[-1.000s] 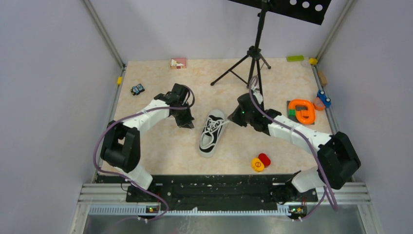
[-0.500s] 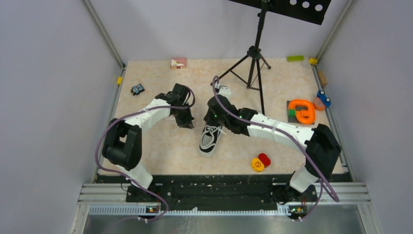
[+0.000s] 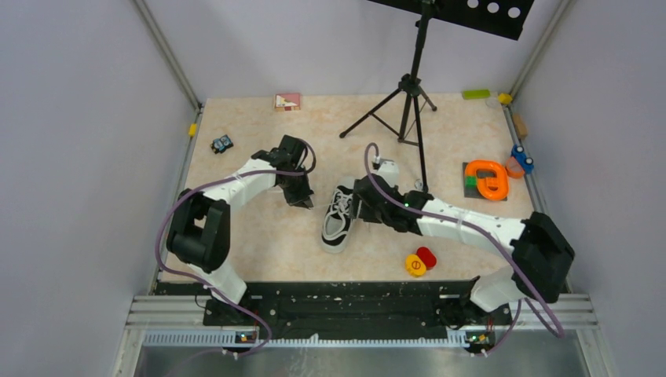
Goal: Tie the shoes
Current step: Cross the shoelace with the shoelace.
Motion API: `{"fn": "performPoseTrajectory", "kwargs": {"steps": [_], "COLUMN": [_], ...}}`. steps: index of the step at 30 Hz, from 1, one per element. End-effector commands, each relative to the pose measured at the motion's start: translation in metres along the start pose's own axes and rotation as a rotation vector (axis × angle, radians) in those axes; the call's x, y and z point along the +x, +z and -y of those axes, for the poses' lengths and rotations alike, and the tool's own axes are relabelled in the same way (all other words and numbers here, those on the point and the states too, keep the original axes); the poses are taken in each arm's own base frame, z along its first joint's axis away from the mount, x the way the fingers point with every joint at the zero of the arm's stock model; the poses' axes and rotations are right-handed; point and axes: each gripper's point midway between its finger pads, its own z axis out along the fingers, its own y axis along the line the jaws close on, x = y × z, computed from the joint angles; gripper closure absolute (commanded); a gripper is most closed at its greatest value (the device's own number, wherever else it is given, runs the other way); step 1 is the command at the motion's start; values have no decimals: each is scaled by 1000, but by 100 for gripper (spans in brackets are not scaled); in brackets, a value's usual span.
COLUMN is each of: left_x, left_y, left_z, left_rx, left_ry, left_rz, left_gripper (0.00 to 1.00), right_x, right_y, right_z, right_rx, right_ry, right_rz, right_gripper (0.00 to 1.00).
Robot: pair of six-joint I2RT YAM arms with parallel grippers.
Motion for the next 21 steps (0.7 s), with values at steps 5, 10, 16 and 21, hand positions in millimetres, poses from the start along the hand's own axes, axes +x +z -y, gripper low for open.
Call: {"fn": "performPoseTrajectory", "kwargs": {"steps": [5,10,16,21], "left_x": [-9,-9,-8,-7], "left_y": [-3,-4,-2,-2], "left_z": [4,4,3,5], "left_rx": [16,16,15,23], "left_ry": [24,25,25,21], "left_rz": [23,26,18,13], "left_gripper": [100,100,100,100], "right_x": [-11,9,27,39], "right_y": [-10,5,23,40], "right_z": [47,59,57,58], "right_rx": [71,125,118,129], "right_ry": [174,147,129,112], "right_rz": [64,-6,-72,-119], "right_gripper": [33,35,37,40]}}
